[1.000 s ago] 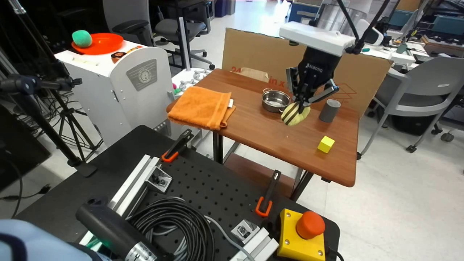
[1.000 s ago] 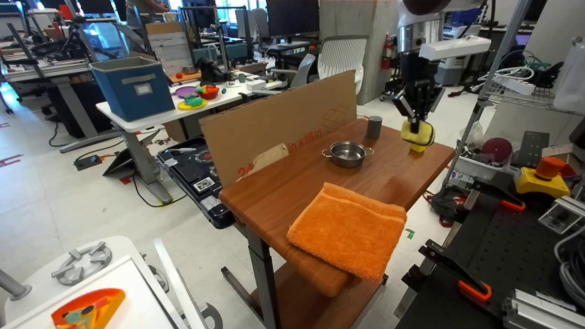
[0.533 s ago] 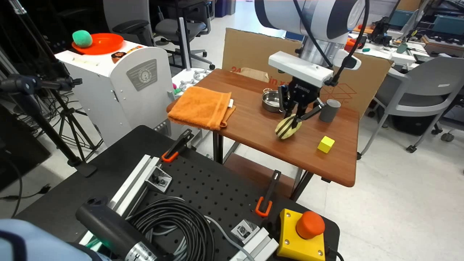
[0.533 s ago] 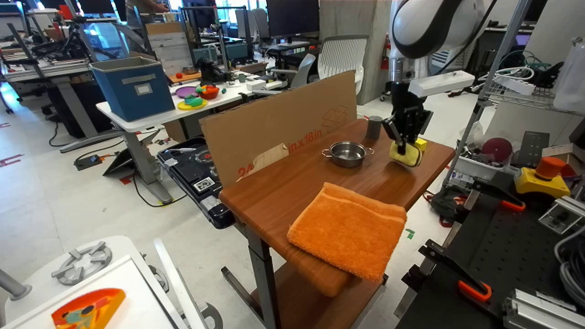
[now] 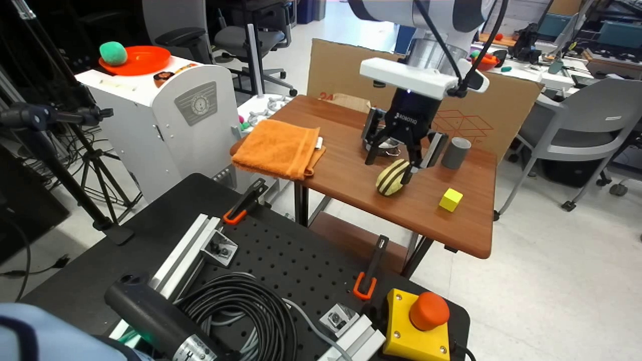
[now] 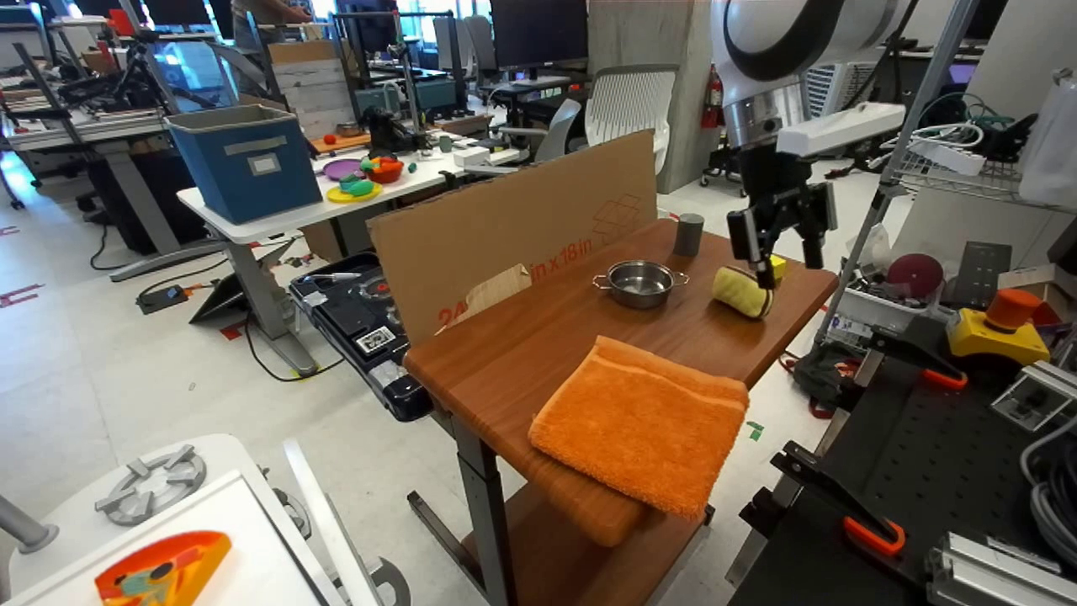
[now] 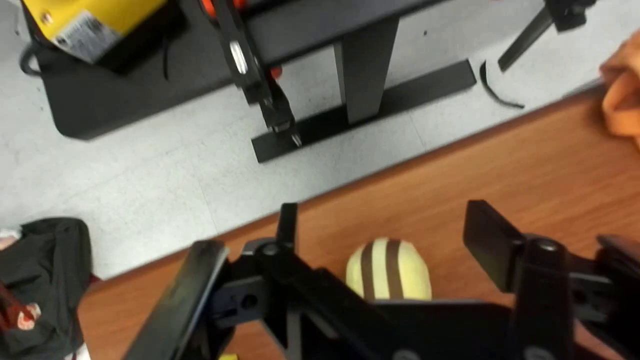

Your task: Remove the brown object from the pot

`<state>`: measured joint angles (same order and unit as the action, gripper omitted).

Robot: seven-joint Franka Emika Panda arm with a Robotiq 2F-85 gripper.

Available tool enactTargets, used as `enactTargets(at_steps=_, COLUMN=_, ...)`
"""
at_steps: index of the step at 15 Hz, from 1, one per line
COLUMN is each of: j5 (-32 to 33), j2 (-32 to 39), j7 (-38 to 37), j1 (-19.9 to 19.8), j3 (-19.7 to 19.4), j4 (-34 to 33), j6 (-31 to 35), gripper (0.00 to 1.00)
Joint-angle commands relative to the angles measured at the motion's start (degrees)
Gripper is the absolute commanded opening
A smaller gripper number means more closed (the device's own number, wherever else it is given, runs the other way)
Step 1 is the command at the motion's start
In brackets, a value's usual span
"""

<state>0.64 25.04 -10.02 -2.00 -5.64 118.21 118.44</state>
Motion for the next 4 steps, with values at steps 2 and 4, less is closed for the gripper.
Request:
enactTargets(at_steps=2, j5=0.12, j2=-2.92, j7=-0.05, j1=-0.34, j3=0.15, j4=0.58, j6=-5.01, gripper=0.98)
enactTargets(at_steps=4, j5=0.13, j2=-4.05, j7=-0.05, j1=-0.36, j3=0.15, j4=1.28, j6=-5.43, gripper=1.0)
